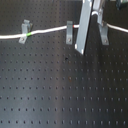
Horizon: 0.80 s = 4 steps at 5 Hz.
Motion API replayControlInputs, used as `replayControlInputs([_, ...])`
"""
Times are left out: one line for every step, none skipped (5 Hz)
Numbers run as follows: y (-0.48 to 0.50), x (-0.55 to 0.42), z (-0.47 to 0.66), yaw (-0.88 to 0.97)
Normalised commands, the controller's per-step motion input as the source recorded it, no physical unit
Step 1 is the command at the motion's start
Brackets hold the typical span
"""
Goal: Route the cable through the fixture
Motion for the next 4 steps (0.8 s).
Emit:
replayControlInputs([-0.105, 0.158, -0.59, 0.0])
replayControlInputs([0.008, 0.315, -0.55, 0.08])
replayControlInputs([0.018, 0.508, -0.33, 0.31])
replayControlInputs([-0.063, 0.501, -0.15, 0.29])
